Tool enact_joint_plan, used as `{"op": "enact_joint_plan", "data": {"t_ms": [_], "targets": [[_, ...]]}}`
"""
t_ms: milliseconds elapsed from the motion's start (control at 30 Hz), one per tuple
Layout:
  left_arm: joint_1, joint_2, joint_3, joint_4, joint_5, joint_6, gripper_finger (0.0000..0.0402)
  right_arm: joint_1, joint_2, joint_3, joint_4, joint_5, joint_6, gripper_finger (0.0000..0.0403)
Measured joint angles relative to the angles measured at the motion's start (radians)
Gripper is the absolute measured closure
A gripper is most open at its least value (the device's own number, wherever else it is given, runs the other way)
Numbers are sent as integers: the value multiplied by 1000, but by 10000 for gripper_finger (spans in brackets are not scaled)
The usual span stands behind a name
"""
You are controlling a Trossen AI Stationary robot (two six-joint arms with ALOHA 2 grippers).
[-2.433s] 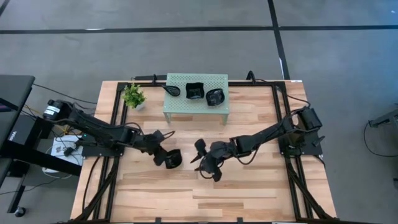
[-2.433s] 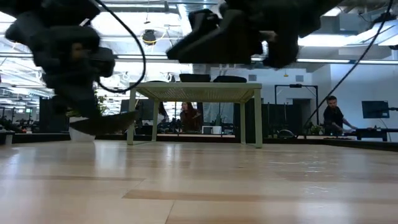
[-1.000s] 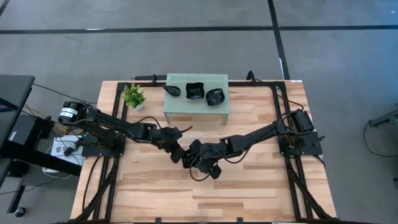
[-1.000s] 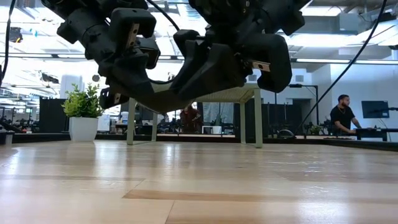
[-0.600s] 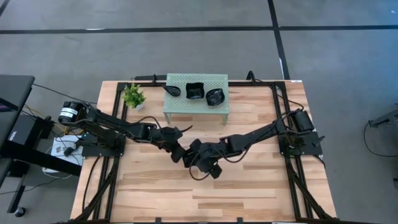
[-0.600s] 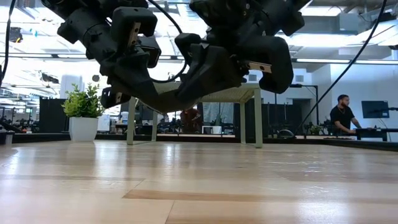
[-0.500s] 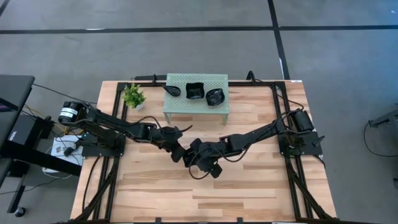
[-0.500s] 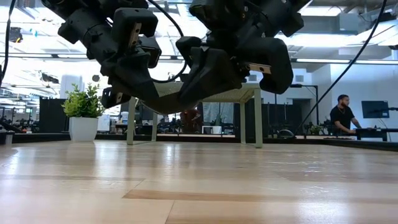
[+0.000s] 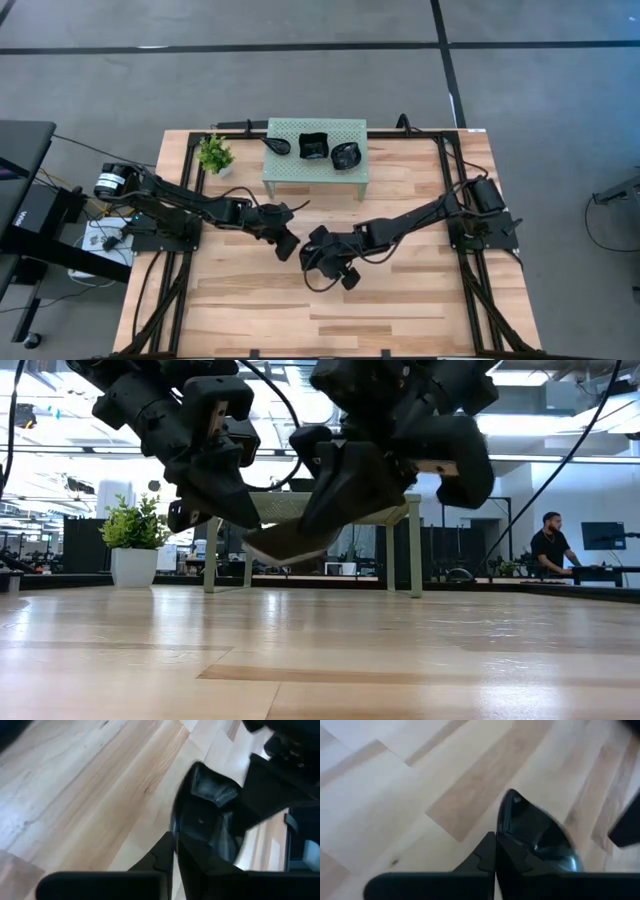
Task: Pick & Place Mini shaped plates
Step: Stack the leaf shaped plate on top of the other leaf shaped plate on the shelf
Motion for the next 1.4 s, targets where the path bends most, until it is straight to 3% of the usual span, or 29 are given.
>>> {"op": "enact_joint_plan", "data": {"t_ms": [300, 500, 600, 733, 833, 967, 1167, 1400], "targets": [[0, 0, 0, -1, -4, 33, 321, 13, -17, 14, -81, 32, 30, 400], [0, 0, 0, 9, -42, 77, 312, 79, -114, 165, -383, 207, 141, 399], [0, 0, 0, 23, -44, 81, 314, 120, -181, 245, -542, 318, 69, 400], [-2, 0, 0, 43, -44, 134, 314, 115, -301, 289, -611, 491, 1, 401], [-11, 0, 0, 77, -45, 233, 314, 27, -389, 288, -641, 431, 13, 400], [-28, 0, 0, 134, -44, 333, 314, -148, -465, 266, -660, 247, -24, 401], [-35, 0, 0, 171, -44, 412, 314, -411, -447, 246, -666, 34, -153, 401], [-34, 0, 0, 174, -44, 417, 314, -575, -349, 245, -672, -12, -236, 400]]}}
